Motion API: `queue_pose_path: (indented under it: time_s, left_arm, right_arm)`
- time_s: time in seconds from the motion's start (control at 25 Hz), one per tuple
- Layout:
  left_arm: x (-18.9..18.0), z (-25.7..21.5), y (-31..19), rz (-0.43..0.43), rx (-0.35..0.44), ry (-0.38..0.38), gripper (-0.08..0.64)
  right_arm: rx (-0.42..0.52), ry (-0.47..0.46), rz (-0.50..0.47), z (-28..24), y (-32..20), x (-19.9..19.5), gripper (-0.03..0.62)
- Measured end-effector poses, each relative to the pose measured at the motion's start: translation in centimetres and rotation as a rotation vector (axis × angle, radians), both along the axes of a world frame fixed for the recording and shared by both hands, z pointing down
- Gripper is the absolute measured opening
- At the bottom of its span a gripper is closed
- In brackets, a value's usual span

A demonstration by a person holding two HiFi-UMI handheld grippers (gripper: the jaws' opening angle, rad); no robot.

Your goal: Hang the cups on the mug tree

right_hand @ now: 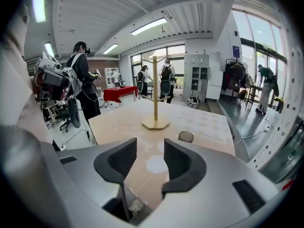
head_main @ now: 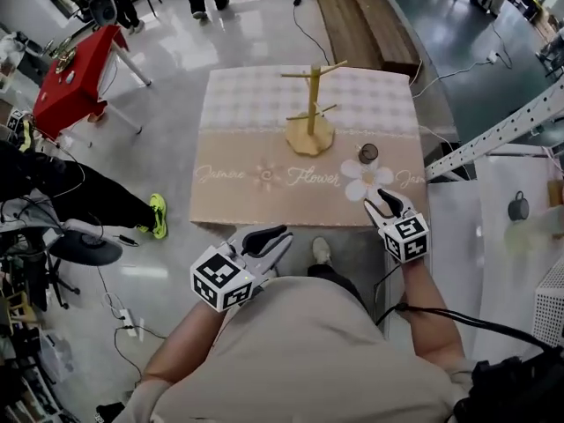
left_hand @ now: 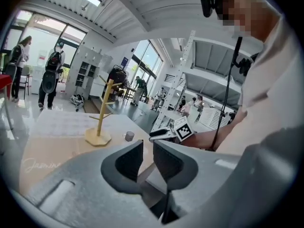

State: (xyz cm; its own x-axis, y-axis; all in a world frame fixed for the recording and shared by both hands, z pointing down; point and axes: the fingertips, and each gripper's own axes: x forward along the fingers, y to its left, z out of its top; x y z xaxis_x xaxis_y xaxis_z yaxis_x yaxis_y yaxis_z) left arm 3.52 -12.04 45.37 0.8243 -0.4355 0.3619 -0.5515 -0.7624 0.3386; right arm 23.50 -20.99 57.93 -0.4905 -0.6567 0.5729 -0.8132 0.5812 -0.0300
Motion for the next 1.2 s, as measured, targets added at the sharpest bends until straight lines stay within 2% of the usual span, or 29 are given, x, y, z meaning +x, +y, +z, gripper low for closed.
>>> queue_pose_path:
  time_s: [0.24,0.56,0.8,1.04,1.12,1.2]
  left_arm:
    - [3.5,-0.6,-3.6,-0.068,0.001,-0.01,0.052]
    - [5.4,-0.1,-6.4,-0.18,-0.02,-0.041,0.052]
    - [5.4,0.4,-7.0,-0.223,-0.037,-0.067,0.052]
    - [4.8,0.2,-7.8,-0.249,-0.033,-0.082,0.052]
    - [4.6,0.2,-7.9,-0.254,-0.033,-0.081,0.052]
    - [4.5,0.2,-7.9,-0.257,-0.031,-0.078,0.052]
  right_arm:
    - [-0.012,0.04,-0.059,4.2,-7.6,3.2,0.207]
    - [-0.045,0.078,-0.127,9.6,-13.7,4.0,0.278]
    - [-0.078,0.083,-0.157,12.2,-15.6,3.3,0.29]
    - [-0.098,0.069,-0.161,12.7,-16.1,3.3,0.27]
    - [-0.111,0.04,-0.154,12.6,-15.9,3.3,0.268]
    - [-0.132,-0.032,-0.137,11.9,-15.8,3.0,0.267]
